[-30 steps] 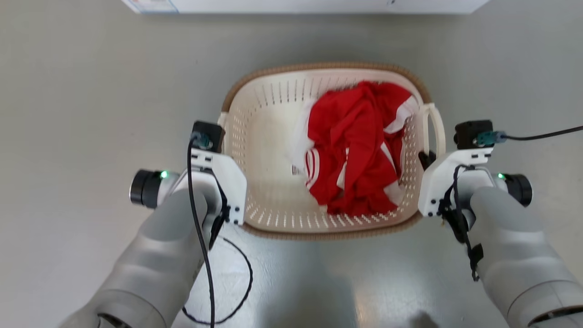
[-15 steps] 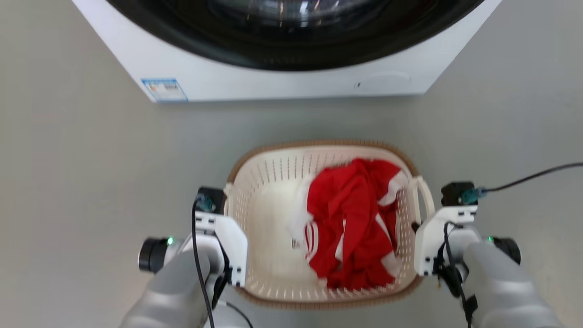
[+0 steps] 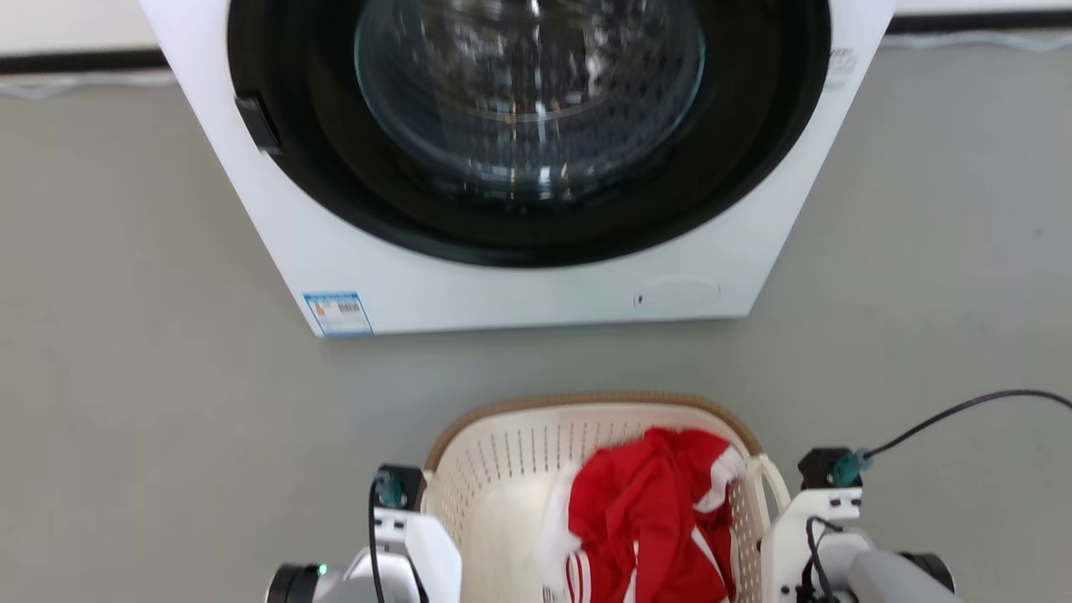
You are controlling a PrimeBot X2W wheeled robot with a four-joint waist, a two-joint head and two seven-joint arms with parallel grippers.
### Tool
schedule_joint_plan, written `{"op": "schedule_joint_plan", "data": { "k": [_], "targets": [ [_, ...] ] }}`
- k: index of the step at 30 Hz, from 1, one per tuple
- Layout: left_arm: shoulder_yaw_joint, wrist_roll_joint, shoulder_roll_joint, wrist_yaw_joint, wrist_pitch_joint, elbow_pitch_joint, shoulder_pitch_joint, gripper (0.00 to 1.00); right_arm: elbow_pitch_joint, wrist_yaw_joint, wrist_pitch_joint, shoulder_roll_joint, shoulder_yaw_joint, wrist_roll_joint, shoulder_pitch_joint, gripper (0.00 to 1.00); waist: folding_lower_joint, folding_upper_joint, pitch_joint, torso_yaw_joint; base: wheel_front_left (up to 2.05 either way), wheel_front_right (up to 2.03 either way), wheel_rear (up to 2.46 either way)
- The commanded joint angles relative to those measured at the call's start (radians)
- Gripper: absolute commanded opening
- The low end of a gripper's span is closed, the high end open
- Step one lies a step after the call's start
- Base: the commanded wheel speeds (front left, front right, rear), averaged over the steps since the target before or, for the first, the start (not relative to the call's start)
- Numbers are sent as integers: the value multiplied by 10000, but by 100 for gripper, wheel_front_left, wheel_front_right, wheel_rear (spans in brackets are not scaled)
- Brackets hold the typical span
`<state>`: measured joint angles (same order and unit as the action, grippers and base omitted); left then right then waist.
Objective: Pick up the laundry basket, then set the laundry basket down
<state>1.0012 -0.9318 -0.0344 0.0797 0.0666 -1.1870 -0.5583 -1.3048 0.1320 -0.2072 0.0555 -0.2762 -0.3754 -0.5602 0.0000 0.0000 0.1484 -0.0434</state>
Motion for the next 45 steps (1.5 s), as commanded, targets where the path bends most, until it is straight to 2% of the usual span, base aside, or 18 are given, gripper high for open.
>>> {"op": "schedule_joint_plan", "data": {
  "k": [1, 3, 16, 26, 36, 45],
  "targets": [
    [-79, -66, -158, 98, -2, 175, 23, 0, 156, -13, -47, -53, -401, -175, 118, 0, 0, 0, -683, 42, 0, 0, 0],
    [104, -234, -158, 211, 143, 320, 358, 0, 333, -13, -192, -53, -873, -529, 400, 0, 0, 0, -1126, 75, 0, 0, 0],
    [585, -671, -158, 391, 140, 430, 595, 0, 552, -13, -324, -53, -2028, -1472, 686, 0, 0, 0, -1664, 135, 0, 0, 0],
    [795, -1004, -158, 350, 106, 323, 615, 0, 501, -13, -285, -53, -2599, -2188, 749, 0, 0, 0, -1906, -37, 0, 0, 0],
    [1030, -1407, -158, 104, 519, 386, 702, 0, 296, -13, -314, -53, -2927, -2675, 606, 0, 0, 0, -2009, -203, 0, 0, 0],
    [1279, -1666, -158, 130, 615, 500, 722, 0, 182, -13, -258, -53, -3132, -2910, 487, 0, 0, 0, -1912, -290, 0, 0, 0]
  ]
}}
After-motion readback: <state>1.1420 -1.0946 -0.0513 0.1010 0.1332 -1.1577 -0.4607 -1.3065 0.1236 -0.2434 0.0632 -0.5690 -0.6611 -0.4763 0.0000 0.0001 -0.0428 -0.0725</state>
